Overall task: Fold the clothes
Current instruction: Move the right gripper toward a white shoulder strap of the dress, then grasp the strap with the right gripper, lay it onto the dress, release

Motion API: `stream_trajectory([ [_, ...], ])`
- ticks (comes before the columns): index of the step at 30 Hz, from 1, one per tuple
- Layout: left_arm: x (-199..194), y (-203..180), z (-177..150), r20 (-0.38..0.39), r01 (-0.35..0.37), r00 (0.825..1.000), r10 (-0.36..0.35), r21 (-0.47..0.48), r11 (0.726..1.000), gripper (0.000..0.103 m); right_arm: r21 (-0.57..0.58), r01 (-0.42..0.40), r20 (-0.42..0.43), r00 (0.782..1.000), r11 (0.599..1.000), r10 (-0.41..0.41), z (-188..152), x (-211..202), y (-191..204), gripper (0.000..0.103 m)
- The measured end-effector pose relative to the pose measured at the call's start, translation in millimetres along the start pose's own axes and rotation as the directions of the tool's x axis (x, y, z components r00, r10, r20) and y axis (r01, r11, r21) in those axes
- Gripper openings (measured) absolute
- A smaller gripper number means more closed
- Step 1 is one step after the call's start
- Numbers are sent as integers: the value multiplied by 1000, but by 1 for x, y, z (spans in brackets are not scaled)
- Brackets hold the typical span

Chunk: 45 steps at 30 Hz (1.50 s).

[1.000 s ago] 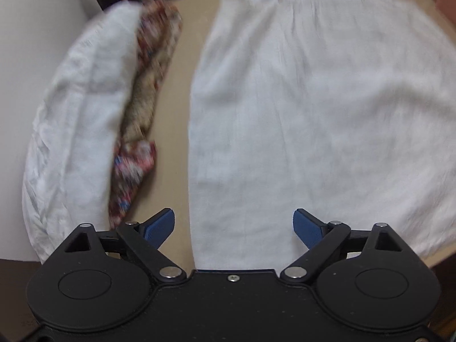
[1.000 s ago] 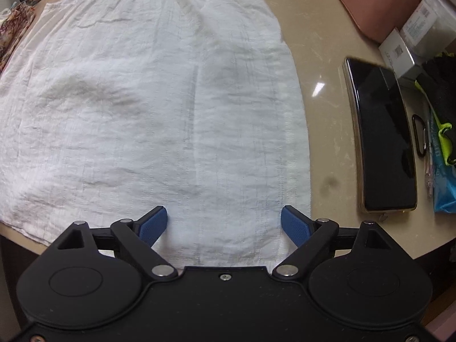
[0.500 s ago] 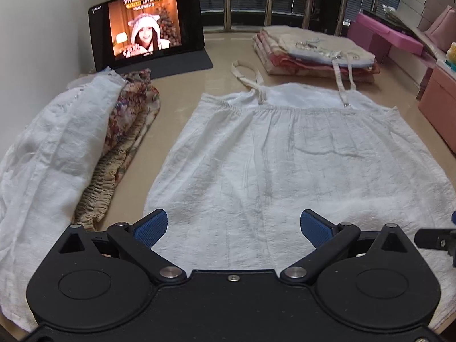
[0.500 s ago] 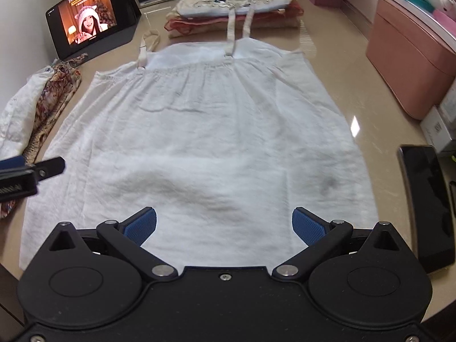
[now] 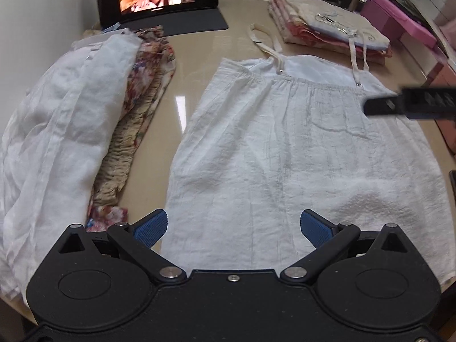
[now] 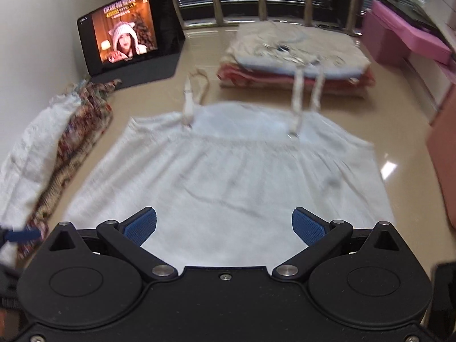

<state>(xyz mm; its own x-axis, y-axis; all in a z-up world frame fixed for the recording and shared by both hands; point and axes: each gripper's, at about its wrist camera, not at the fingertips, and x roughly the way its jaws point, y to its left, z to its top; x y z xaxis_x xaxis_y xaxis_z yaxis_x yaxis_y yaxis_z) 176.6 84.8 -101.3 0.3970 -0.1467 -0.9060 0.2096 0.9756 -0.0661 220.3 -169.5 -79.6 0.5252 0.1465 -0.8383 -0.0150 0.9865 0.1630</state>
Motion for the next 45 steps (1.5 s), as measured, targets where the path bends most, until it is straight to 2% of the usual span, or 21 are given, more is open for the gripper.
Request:
stream_trajectory([
  [3,-5,9,0,-33,28,999,-29,-36,999,101,-22,-53,-7,999,998,52,29,21,16,101],
  [5,-6,10,0,-43,42,998,-44,-45,998,101,-63,-59,-17,998,996,58,46,39,27,100],
  [10,-10,6,6,-40,37,999,-38,-23,999,101,-197,28,-42,998,980,-37,89,88,54,97],
  [13,-18,8,11,-23,76,997,-77,-54,996,101,-242,105,-39,992,965,-118,111,111,63,96],
  [14,-21,8,14,-25,81,996,-83,-58,995,101,-244,124,-44,989,962,-139,118,118,64,92],
  [19,-32,9,16,-8,137,990,-138,-58,989,101,-213,128,-100,983,969,-152,147,145,70,87],
  [21,-35,10,13,-11,144,989,-145,-53,988,101,-185,133,-126,979,974,-158,155,156,70,77],
  [23,-36,13,9,-21,151,988,-152,-56,987,101,-134,109,-147,981,985,-129,161,165,68,66],
  [25,-34,17,6,-44,149,987,-153,-69,986,101,-89,70,-168,982,994,-84,168,173,66,61],
  [30,-33,29,4,-66,150,986,-156,-94,984,101,-90,68,-167,982,994,-82,178,185,70,55],
  [38,-30,41,2,-48,156,985,-163,-124,980,101,-35,75,-184,980,997,-81,187,205,73,47],
  [45,-23,44,-6,-63,175,981,-185,-144,974,101,-36,97,-163,981,995,-102,190,222,78,45],
])
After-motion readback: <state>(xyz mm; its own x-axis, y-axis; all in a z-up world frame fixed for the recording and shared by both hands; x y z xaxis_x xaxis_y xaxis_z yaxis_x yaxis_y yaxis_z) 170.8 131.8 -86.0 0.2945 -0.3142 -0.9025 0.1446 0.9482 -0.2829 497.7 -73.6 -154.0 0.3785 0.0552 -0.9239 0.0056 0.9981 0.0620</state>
